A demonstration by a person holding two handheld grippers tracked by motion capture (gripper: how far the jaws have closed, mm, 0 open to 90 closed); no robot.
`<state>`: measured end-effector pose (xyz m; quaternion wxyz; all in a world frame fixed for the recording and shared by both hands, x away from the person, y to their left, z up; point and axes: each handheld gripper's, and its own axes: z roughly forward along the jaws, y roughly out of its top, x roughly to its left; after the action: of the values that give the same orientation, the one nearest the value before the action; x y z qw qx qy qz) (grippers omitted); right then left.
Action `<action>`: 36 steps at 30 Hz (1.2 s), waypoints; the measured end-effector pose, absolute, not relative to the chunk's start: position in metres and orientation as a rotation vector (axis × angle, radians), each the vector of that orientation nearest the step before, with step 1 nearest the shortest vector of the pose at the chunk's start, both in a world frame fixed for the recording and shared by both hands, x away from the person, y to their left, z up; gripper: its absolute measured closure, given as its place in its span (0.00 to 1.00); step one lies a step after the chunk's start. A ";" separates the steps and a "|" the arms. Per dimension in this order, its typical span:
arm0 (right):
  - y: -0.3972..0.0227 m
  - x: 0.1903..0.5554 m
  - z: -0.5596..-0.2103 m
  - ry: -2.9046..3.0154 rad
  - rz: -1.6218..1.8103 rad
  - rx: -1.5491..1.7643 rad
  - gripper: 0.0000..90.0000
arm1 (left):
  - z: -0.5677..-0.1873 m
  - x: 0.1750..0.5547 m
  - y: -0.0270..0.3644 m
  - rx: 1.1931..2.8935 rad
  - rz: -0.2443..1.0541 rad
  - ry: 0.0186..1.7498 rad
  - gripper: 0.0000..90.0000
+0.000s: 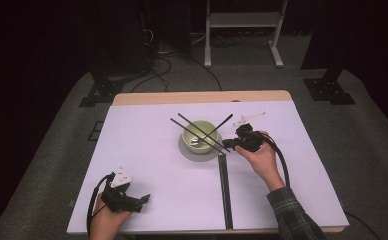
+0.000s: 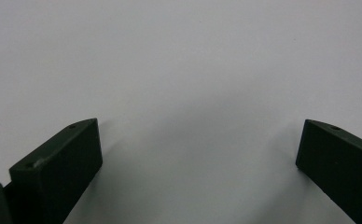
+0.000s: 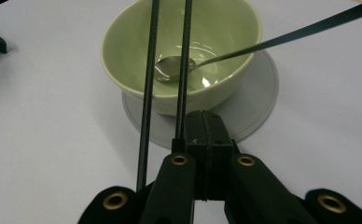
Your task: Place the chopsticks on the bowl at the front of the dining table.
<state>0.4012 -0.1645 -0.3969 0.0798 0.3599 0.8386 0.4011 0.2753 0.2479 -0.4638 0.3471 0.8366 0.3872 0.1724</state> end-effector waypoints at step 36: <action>-0.123 0.375 -0.405 2.614 1.210 0.922 1.00 | -0.464 0.275 0.248 2.171 0.451 1.001 0.00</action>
<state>0.3747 -0.1226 -0.4054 0.0586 0.3042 0.8629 0.3992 0.2755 0.2480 -0.4638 0.3470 0.8368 0.3861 0.1739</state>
